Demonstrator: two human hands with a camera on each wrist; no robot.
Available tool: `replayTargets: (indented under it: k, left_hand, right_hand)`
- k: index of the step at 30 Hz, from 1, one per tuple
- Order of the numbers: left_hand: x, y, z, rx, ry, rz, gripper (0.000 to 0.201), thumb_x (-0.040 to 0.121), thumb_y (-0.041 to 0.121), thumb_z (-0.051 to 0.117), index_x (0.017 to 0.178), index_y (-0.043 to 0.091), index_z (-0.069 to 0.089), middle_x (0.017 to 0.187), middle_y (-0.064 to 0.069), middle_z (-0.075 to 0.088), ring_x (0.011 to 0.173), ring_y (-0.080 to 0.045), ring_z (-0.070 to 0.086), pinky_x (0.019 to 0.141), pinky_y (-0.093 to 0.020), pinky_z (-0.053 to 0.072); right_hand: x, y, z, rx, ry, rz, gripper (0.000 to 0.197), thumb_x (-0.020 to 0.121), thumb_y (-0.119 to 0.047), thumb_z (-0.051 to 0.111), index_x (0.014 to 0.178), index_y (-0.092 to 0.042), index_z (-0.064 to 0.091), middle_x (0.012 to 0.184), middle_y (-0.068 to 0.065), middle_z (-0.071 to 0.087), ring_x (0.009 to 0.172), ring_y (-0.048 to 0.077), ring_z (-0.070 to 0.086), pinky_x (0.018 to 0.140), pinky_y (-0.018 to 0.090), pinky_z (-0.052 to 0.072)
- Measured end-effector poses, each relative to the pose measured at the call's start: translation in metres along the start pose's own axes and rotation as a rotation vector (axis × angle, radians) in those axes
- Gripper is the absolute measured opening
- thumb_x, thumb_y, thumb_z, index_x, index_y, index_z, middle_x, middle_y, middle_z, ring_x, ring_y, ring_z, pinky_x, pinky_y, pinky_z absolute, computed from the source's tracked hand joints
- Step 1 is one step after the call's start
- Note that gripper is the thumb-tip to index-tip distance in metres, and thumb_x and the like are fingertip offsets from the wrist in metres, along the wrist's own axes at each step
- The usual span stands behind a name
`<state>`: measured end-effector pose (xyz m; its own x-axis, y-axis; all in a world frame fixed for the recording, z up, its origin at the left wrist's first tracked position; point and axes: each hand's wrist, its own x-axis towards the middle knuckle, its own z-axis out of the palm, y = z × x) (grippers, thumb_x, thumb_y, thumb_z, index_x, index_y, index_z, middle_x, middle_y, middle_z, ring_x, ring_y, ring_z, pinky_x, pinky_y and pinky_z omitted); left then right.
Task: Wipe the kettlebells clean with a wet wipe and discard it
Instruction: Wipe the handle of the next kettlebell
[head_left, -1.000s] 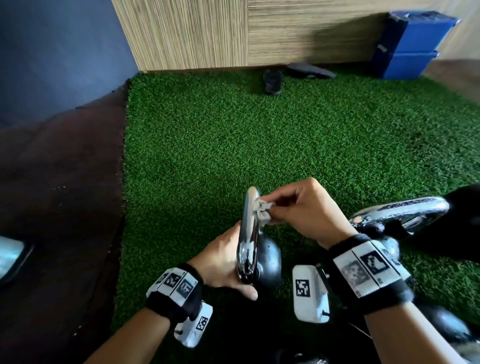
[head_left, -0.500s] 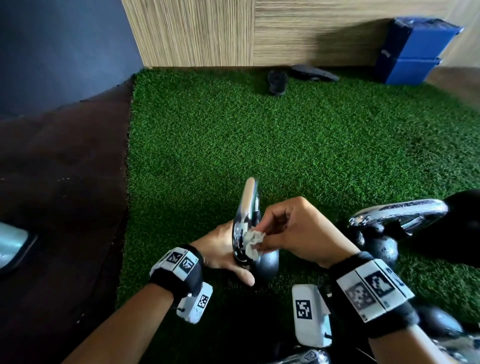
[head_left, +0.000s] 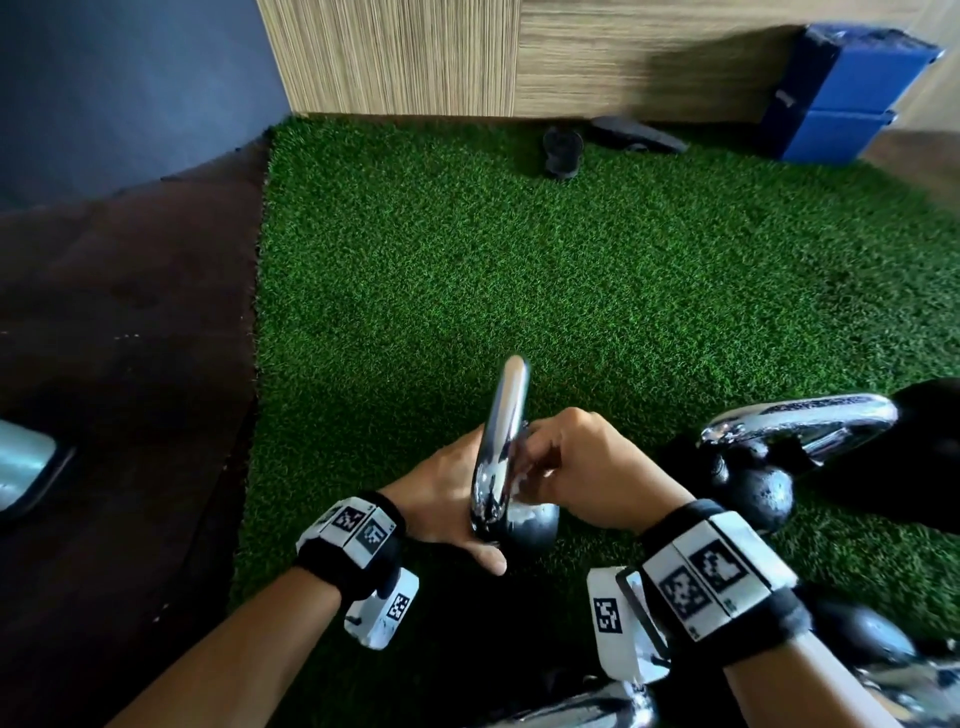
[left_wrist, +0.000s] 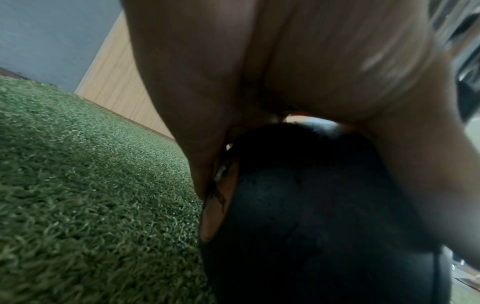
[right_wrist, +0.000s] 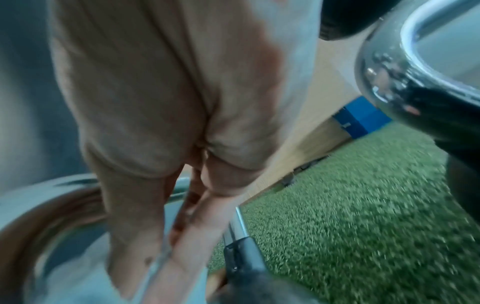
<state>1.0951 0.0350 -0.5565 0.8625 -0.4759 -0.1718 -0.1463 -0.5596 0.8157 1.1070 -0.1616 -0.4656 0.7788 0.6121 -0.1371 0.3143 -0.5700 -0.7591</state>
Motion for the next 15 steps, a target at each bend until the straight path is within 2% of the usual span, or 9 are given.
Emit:
replayTargets:
  k: [1, 3, 4, 5, 8, 10, 12, 15]
  left_hand:
    - [0.0, 0.002, 0.001, 0.022, 0.002, 0.029, 0.112, 0.039, 0.046, 0.097, 0.129, 0.059, 0.032, 0.129, 0.035, 0.047, 0.124, 0.005, 0.051, 0.1, -0.011, 0.044]
    - [-0.002, 0.002, 0.003, 0.057, -0.001, 0.066, 0.135, 0.036, 0.049, 0.096, 0.149, 0.034, 0.024, 0.142, 0.019, 0.043, 0.133, -0.005, 0.045, 0.111, -0.026, 0.042]
    - [-0.003, 0.001, 0.005, 0.077, -0.004, 0.078, 0.143, 0.035, 0.051, 0.096, 0.153, 0.026, 0.02, 0.147, 0.012, 0.041, 0.136, -0.007, 0.043, 0.114, -0.03, 0.04]
    - [-0.005, 0.0, 0.006, 0.085, -0.002, 0.082, 0.146, 0.034, 0.055, 0.094, 0.155, 0.025, 0.018, 0.148, 0.011, 0.04, 0.137, -0.008, 0.042, 0.115, -0.03, 0.039]
    - [-0.007, -0.008, 0.01, 0.035, 0.02, 0.06, 0.142, 0.032, 0.054, 0.095, 0.151, 0.034, 0.021, 0.142, 0.015, 0.047, 0.131, -0.006, 0.049, 0.11, -0.033, 0.045]
    - [-0.008, -0.015, 0.011, -0.005, 0.029, 0.008, 0.141, 0.035, 0.046, 0.101, 0.152, 0.041, 0.021, 0.141, 0.023, 0.047, 0.129, 0.002, 0.049, 0.11, -0.037, 0.047]
    - [-0.007, -0.019, 0.012, 0.004, 0.039, -0.013, 0.143, 0.037, 0.048, 0.101, 0.153, 0.047, 0.017, 0.144, 0.028, 0.041, 0.132, 0.002, 0.046, 0.11, -0.039, 0.047]
    - [-0.004, -0.015, 0.012, 0.063, 0.044, 0.007, 0.135, 0.039, 0.058, 0.095, 0.149, 0.054, 0.015, 0.137, 0.042, 0.033, 0.13, 0.005, 0.044, 0.107, -0.031, 0.047]
  right_hand:
    - [0.0, 0.001, -0.001, -0.009, -0.028, -0.006, 0.032, 0.07, 0.0, 0.081, 0.064, -0.03, 0.073, 0.078, -0.007, 0.072, 0.069, 0.004, 0.068, 0.063, 0.019, 0.055]
    - [0.001, 0.005, 0.001, -0.08, -0.113, 0.029, 0.035, 0.075, 0.001, 0.074, 0.06, -0.03, 0.068, 0.074, -0.006, 0.071, 0.062, 0.0, 0.063, 0.059, 0.017, 0.049]
    - [0.002, 0.007, 0.003, -0.11, -0.151, 0.058, 0.03, 0.076, 0.001, 0.071, 0.062, -0.025, 0.068, 0.073, -0.005, 0.071, 0.059, -0.002, 0.06, 0.057, 0.015, 0.047]
    - [0.002, 0.009, 0.005, -0.123, -0.181, 0.077, 0.028, 0.078, 0.0, 0.07, 0.064, -0.025, 0.069, 0.072, -0.005, 0.072, 0.058, -0.003, 0.059, 0.057, 0.013, 0.046]
    - [0.003, 0.009, 0.009, -0.092, -0.242, 0.068, 0.021, 0.079, -0.003, 0.07, 0.073, -0.023, 0.072, 0.072, -0.01, 0.07, 0.061, -0.006, 0.06, 0.059, 0.011, 0.046]
    - [0.004, 0.01, 0.008, -0.02, -0.279, 0.035, 0.013, 0.081, -0.005, 0.072, 0.083, -0.018, 0.075, 0.077, -0.009, 0.072, 0.066, -0.004, 0.063, 0.063, 0.015, 0.05]
    - [0.005, 0.011, 0.005, 0.068, -0.334, 0.002, 0.01, 0.083, -0.007, 0.073, 0.086, -0.016, 0.076, 0.082, -0.004, 0.075, 0.071, 0.002, 0.067, 0.067, 0.02, 0.053]
    - [0.006, 0.019, 0.007, 0.166, -0.402, -0.018, 0.015, 0.086, -0.001, 0.069, 0.088, -0.013, 0.076, 0.085, 0.0, 0.076, 0.075, 0.01, 0.071, 0.071, 0.024, 0.057]
